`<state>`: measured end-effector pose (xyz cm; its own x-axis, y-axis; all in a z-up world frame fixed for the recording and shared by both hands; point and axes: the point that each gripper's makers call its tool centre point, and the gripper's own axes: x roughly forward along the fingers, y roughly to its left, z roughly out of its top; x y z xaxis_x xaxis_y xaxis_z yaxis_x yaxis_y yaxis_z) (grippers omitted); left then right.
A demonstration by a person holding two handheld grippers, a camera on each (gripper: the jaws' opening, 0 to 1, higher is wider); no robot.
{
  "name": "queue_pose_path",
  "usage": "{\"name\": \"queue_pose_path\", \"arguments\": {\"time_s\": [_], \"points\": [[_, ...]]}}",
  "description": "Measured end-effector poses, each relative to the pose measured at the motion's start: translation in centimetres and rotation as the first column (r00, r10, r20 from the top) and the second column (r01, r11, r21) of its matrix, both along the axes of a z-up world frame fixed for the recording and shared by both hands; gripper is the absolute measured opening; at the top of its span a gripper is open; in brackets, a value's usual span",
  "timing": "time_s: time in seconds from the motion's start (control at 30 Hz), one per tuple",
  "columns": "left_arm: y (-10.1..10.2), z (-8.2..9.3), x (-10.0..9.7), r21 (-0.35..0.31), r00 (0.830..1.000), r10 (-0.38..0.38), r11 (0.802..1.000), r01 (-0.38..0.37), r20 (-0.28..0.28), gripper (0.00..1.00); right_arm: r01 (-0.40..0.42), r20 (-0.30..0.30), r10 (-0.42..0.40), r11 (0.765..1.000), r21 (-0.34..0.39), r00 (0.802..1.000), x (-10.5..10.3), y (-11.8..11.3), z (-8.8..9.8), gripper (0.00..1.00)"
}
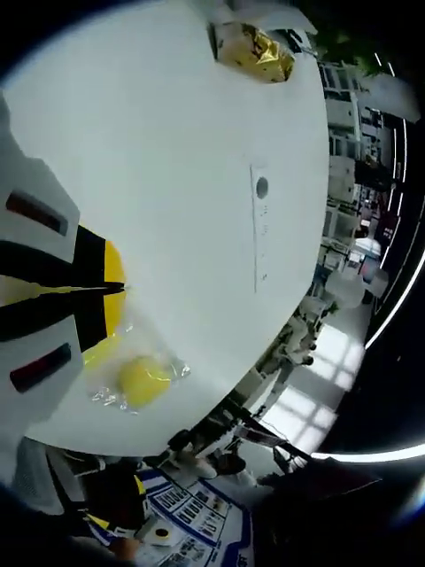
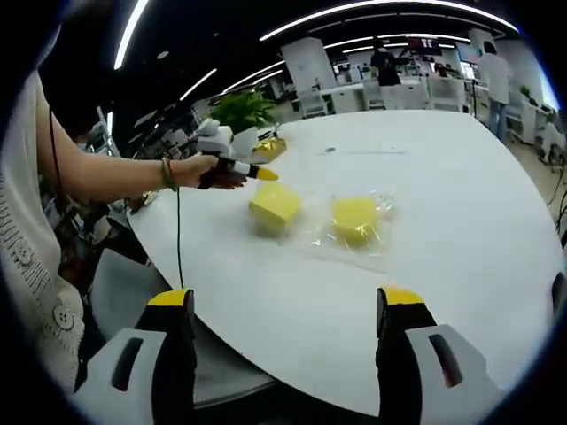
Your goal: Compare the silicone blocks by pressing each to a similar depth, holding the contact briefly, and releasing to observe deformation and rebound differences across the visible hardness samples.
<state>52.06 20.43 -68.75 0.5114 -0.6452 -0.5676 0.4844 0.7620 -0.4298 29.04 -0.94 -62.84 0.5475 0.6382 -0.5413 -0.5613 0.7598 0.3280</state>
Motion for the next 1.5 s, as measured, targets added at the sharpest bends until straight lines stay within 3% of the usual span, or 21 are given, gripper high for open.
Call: {"name": "queue_pose_path", "arguments": {"time_s": [0.2,0.33,0.47,0.8,0.93,1.03,1.17,1.37,1.5], "points": [[1.2,-1.1,0.2,-0.003,1.0,0.01,1.0,-0.01,-0.011,0.0,-0.011,-0.024,0.011,1.0,-0.004,1.0,0.1,0.5,-0.6,0.77],[1.9,-2.6,0.1,0.064,1.0,-0.024,0.998,0.024,0.003,0.0,-0.018,-0.034,0.018,1.0,0.001,0.999,0.1,0.7,-0.7,0.75],[2.0,-3.1,-0.1,0.086,0.998,-0.062,0.995,0.06,0.026,0.0,-0.023,-0.042,0.023,1.0,-0.002,0.999,0.0,0.9,-0.9,0.74],[2.3,-3.0,-0.1,0.047,1.0,-0.017,0.999,0.017,0.011,0.0,-0.04,-0.047,0.039,0.999,-0.003,0.998,-0.2,1.5,-1.1,0.73],[2.9,-2.7,0.0,0.059,0.999,0.027,0.998,-0.029,0.039,0.01,-0.046,-0.049,0.046,0.999,0.003,0.998,-0.3,1.7,-0.9,0.73],[3.3,-2.3,-0.2,0.071,0.998,0.041,0.996,-0.045,0.056,0.09,-0.054,-0.039,0.054,0.999,0.004,0.998,-0.4,1.8,-0.6,0.73],[4.0,-1.7,-0.5,0.117,0.995,0.048,0.991,-0.058,0.084,0.31,-0.063,-0.027,0.063,0.998,0.002,0.998,-0.5,1.9,-0.2,0.72],[4.5,-0.1,-2.5,0.168,0.992,0.04,0.984,-0.06,0.122,0.47,-0.068,0.017,0.067,0.998,0.008,0.998,-0.5,2.0,0.7,0.72],[3.9,2.0,-5.4,0.157,0.988,0.011,0.987,-0.036,0.156,0.51,-0.079,0.027,0.079,0.997,0.02,0.997,-0.8,2.3,1.2,0.7]]}}
